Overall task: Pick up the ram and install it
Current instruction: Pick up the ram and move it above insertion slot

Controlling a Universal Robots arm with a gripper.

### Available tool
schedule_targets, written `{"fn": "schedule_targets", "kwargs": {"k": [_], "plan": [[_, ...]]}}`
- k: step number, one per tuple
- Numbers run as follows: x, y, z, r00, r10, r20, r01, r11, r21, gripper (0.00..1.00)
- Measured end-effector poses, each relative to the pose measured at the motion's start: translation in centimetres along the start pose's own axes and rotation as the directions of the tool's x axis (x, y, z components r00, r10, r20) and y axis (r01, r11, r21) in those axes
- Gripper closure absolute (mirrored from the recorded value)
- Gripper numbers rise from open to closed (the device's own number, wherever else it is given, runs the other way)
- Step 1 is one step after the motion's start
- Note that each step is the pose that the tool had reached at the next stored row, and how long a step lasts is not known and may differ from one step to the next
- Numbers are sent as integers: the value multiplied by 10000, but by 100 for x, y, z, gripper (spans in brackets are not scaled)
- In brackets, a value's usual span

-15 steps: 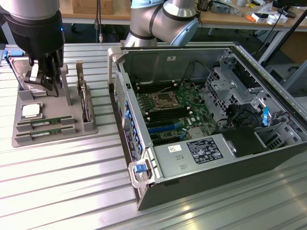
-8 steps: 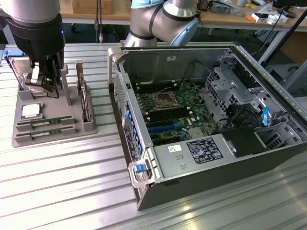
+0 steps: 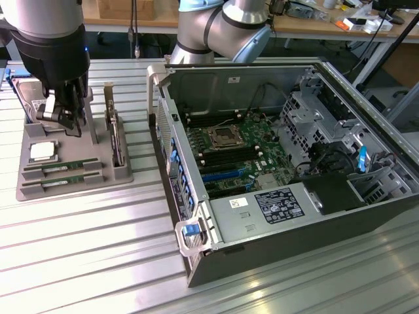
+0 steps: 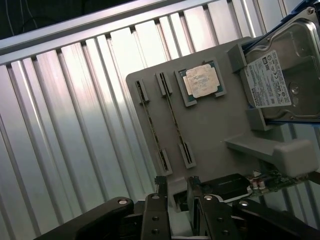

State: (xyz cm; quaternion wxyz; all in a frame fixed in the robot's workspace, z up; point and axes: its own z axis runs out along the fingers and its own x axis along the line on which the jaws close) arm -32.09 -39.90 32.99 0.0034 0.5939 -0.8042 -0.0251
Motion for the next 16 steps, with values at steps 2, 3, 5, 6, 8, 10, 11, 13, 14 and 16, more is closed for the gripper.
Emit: {"fn": "schedule_targets", "kwargs": {"k": [2, 3, 5, 6, 8, 10, 11, 13, 14, 16], "plan": [[0, -1, 10, 10000, 0, 1, 0, 10000, 0, 70], [1, -1, 17, 10000, 0, 0, 0, 10000, 1, 70], [2, -2, 35, 10000, -1, 0, 1, 10000, 1, 70], [2, -3, 42, 10000, -1, 1, 1, 10000, 0, 70], [2, -3, 55, 10000, 0, 0, 0, 10000, 0, 70], [3, -3, 67, 10000, 0, 0, 0, 10000, 1, 70], [3, -4, 73, 10000, 0, 0, 0, 10000, 1, 70], [3, -4, 94, 10000, 0, 1, 0, 10000, 0, 70], [4, -5, 105, 10000, 0, 0, 0, 10000, 0, 70], [4, -6, 118, 10000, -1, 0, 1, 10000, 1, 70]]}}
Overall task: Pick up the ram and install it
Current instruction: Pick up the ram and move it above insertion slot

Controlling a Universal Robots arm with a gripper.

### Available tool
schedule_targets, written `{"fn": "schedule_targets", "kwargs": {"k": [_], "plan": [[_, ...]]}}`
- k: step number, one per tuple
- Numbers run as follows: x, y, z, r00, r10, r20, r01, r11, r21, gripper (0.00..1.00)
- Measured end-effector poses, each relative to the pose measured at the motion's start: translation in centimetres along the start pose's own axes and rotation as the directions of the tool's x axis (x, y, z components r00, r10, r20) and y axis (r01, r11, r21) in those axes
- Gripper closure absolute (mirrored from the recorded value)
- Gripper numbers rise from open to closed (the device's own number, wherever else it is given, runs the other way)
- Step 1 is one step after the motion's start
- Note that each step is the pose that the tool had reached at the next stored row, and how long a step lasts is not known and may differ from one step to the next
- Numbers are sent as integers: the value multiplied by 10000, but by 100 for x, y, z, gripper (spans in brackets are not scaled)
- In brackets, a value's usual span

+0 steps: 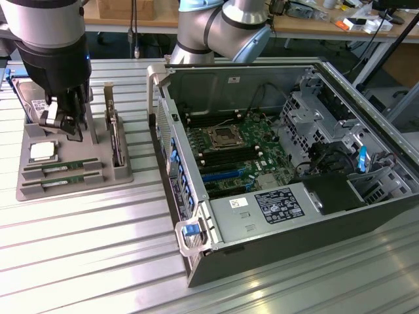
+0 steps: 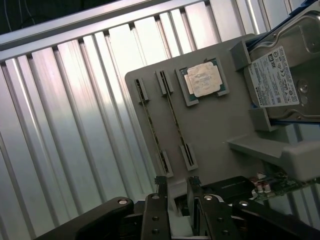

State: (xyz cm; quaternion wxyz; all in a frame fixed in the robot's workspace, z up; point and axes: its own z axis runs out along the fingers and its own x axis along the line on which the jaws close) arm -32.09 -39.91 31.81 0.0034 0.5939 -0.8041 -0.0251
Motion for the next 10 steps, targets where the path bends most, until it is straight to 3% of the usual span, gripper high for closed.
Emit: {"fn": "schedule_targets", "kwargs": {"k": [10], "plan": [[2, -3, 66, 10000, 0, 0, 0, 10000, 0, 70]]}}
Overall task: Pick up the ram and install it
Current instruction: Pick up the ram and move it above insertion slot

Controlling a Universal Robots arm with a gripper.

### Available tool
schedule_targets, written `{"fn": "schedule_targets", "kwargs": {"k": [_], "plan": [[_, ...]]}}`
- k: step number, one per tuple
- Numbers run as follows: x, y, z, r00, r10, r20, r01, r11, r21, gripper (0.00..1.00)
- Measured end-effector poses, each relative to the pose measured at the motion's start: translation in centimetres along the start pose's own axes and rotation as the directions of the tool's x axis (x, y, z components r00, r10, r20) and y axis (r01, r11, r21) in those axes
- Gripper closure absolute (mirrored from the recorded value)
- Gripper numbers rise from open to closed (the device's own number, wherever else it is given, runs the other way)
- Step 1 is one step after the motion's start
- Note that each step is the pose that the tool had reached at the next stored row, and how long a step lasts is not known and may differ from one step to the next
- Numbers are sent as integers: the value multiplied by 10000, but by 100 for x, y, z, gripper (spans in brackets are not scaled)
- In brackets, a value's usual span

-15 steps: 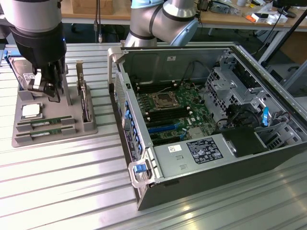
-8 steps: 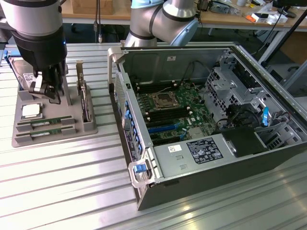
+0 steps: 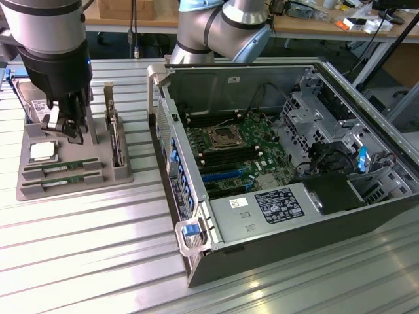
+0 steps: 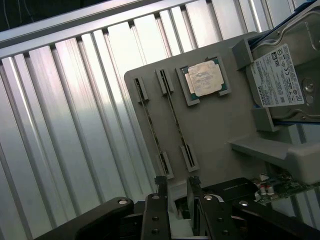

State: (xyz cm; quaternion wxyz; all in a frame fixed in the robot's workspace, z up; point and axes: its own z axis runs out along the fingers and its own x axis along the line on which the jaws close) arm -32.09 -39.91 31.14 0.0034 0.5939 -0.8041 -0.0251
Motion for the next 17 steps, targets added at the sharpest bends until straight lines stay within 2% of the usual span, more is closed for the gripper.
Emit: {"fn": "schedule_targets", "kwargs": {"k": [17], "plan": [[3, -5, 112, 10000, 0, 0, 0, 10000, 0, 70]]}}
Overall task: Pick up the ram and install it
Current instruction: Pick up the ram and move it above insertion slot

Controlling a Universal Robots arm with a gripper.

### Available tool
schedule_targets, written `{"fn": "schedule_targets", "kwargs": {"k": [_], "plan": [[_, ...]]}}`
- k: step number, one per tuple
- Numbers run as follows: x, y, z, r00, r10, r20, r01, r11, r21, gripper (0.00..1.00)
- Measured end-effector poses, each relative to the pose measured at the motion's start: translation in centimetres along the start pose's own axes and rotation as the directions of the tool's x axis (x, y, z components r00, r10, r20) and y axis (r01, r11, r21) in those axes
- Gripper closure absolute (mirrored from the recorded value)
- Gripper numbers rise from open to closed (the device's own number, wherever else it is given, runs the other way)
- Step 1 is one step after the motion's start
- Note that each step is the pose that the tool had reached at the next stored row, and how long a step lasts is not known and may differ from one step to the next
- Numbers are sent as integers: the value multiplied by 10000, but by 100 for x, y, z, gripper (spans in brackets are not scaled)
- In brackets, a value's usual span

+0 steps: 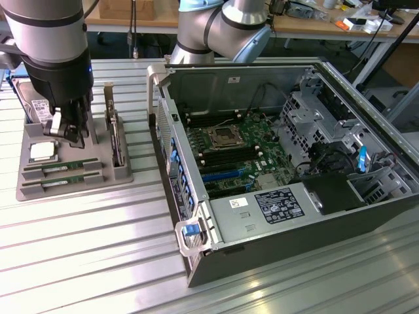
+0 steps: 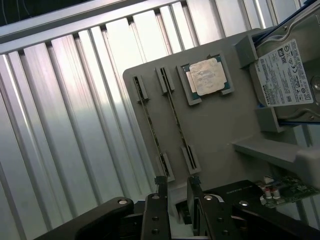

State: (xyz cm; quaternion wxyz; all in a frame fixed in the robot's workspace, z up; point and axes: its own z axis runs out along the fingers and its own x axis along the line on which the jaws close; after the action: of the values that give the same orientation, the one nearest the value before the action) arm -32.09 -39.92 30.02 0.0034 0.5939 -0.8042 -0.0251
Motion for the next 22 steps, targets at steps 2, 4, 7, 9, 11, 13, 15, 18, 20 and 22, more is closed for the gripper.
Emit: {"fn": "schedule_targets", "kwargs": {"k": [2, 4, 7, 9, 11, 13, 15, 18, 20, 22], "plan": [[0, 0, 10, 10000, 0, 0, 0, 10000, 0, 70], [1, -1, 26, 10000, 0, 0, 0, 10000, -1, 70], [1, -2, 46, 10000, 0, 1, 0, 10000, 0, 70], [1, -2, 54, 10000, 0, 0, 0, 10000, 0, 70], [2, -3, 70, 10000, 0, 0, 0, 10000, 0, 70], [2, -4, 90, 10000, 0, 0, 0, 10000, 0, 70], [3, -5, 104, 10000, 0, 0, 0, 10000, 0, 70], [4, -6, 135, 10000, 0, 0, 0, 10000, 0, 70], [4, -7, 151, 10000, 0, 0, 0, 10000, 0, 70], [5, -8, 167, 10000, 0, -1, 0, 10000, -1, 70]]}}
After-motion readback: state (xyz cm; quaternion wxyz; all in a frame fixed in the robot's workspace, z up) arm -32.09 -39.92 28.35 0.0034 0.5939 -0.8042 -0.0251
